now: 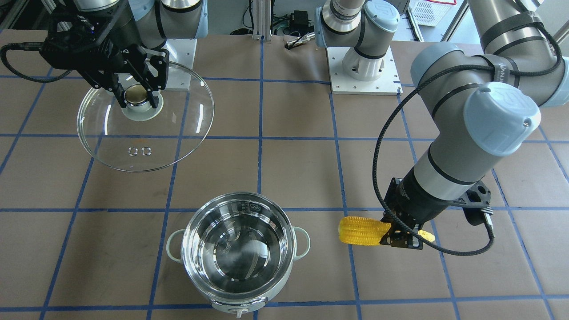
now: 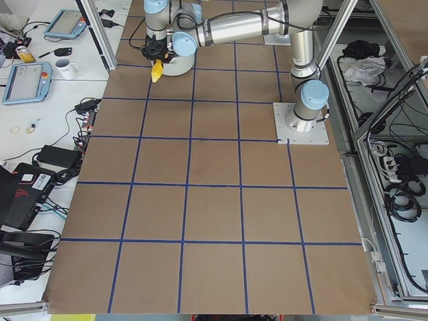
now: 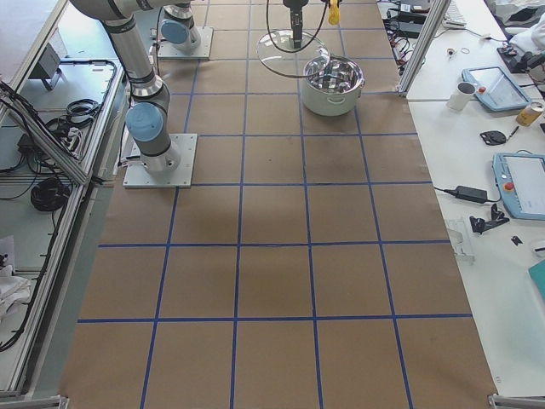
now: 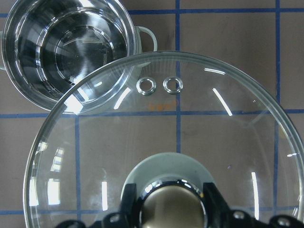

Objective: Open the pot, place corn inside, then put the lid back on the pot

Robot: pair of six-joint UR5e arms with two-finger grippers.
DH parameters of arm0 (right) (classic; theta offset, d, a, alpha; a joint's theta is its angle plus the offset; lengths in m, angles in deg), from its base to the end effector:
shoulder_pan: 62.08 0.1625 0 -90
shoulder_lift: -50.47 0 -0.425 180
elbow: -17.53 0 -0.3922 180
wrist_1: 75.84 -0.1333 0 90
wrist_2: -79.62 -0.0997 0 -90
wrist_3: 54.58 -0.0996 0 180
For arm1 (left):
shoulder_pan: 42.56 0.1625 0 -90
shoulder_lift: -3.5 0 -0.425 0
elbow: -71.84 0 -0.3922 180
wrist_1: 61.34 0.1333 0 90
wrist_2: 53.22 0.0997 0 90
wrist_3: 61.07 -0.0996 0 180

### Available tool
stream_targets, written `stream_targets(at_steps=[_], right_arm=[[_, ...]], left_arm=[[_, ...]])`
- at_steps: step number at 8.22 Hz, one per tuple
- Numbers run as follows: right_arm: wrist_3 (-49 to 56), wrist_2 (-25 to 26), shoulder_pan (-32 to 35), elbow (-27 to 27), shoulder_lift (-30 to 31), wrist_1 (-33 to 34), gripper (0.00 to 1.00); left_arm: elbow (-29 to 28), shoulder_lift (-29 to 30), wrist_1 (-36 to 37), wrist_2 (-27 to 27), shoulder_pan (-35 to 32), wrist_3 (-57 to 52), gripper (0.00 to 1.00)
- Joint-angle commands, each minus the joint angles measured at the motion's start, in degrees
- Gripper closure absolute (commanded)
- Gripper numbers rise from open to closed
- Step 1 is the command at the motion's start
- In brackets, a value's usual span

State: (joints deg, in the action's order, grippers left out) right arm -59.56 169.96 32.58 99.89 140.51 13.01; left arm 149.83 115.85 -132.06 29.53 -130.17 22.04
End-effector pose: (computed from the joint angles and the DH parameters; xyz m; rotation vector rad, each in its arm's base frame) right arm 0.1728 -0.4863 0.5523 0.0093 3.1328 -0.1789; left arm -0.1182 -0.6668 0.4031 1.9876 -2.1717 0.0546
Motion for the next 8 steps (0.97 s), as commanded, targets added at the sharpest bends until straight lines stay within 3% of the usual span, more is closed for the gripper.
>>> stream_targets(at_steps=[1,8], right_arm=[[0.1,-0.1,0.0,0.0,0.0,-0.1,0.92],[0.3,-0.2,0.0,0.0,0.0,-0.2,0.92]], left_arm=[[-4.4,3.0,1.7,0.3,-8.0,6.9,1.0],[-6.2,11.0,9.6,1.7,-19.2,15.9,1.0]])
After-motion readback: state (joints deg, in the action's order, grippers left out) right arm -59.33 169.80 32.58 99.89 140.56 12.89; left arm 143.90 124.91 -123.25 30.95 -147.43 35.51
